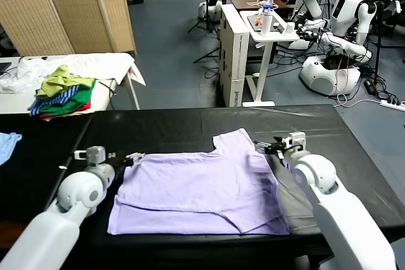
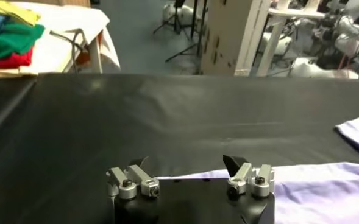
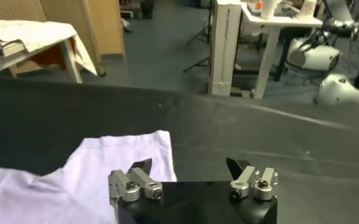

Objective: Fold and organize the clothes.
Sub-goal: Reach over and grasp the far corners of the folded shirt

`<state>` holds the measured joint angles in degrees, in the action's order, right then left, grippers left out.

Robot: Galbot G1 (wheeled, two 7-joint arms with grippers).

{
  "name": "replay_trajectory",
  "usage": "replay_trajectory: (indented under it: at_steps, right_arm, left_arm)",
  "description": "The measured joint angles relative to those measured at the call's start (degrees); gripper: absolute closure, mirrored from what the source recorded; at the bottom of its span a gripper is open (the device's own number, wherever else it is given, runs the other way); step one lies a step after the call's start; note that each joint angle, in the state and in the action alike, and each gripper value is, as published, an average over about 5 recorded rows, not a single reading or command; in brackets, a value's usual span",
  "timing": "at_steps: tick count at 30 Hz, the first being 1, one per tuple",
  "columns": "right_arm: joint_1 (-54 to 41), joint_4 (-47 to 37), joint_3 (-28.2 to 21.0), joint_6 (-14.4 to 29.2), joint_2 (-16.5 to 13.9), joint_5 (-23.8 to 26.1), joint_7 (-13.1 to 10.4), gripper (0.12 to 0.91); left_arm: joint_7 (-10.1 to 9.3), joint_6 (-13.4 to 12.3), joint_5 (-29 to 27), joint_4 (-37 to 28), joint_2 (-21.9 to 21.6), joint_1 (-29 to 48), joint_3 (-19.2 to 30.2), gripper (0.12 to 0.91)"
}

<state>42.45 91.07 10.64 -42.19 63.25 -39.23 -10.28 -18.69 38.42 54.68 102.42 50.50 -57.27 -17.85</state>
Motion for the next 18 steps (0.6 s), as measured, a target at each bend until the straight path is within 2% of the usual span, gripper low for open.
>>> replay_trajectory:
  at_steps: [5, 14, 18]
  right_arm:
    - [-0.9, -1.5, -0.7, 0.0, 0.8, 0.2, 0.1, 0.152]
    - [-2.3, -3.7, -1.8, 0.0, 2.0, 0.3, 0.4, 0.26]
    - [-2.2, -3.9, -2.0, 0.0, 2.2, 0.8, 0.4, 0.31]
  left_arm:
    - [-0.27, 0.6, 1.3, -0.4, 0.0, 0.2, 0.2, 0.123]
    - [-0.39, 1.4, 2.3, -1.7, 0.4, 0.3, 0.2, 0.123]
    - [-0.44, 1.6, 2.7, -2.2, 0.6, 0.5, 0.2, 0.158]
